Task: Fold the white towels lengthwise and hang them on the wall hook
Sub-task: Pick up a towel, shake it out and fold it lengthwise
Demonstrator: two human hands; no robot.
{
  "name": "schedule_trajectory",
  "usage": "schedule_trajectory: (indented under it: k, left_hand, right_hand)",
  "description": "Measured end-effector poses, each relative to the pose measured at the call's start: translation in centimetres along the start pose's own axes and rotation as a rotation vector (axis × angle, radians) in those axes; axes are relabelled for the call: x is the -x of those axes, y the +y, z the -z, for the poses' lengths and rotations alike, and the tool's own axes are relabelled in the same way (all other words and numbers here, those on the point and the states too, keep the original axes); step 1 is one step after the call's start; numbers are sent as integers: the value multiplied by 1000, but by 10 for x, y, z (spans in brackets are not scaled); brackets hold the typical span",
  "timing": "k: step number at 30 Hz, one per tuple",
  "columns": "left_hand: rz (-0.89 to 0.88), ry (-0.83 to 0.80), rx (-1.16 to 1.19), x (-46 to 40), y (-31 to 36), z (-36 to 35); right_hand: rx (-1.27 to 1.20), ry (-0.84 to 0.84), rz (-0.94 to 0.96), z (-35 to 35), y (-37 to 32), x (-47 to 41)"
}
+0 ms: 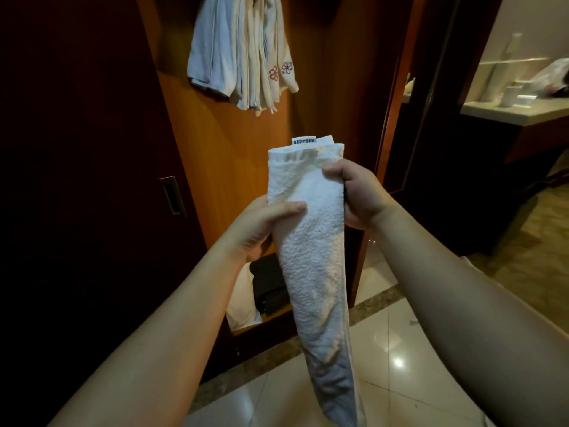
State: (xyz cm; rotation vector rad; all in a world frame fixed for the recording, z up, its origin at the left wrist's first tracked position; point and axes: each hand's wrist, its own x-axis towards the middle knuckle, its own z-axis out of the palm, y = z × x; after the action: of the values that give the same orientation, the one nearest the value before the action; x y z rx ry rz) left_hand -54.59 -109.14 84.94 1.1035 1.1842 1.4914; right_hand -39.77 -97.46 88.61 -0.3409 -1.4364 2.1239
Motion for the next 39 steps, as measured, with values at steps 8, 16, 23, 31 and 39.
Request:
schedule_trajectory:
  k: [8, 16, 23, 31, 39]
  left_hand:
    - [-10, 224, 102, -15, 39, -10]
    - [28, 445, 115, -36, 75, 1]
    - [28, 383, 130, -47, 85, 9]
    - [-31, 295, 111, -49, 100, 5]
    - [-67, 289, 53, -53, 110, 9]
  right_hand:
    - [-5, -165, -159, 34, 22, 8]
    - [501, -21, -124, 41, 81, 8]
    - [534, 251, 171, 34, 92, 8]
    - [656, 230, 100, 31, 83, 4]
    - [625, 170, 70, 19, 76, 8]
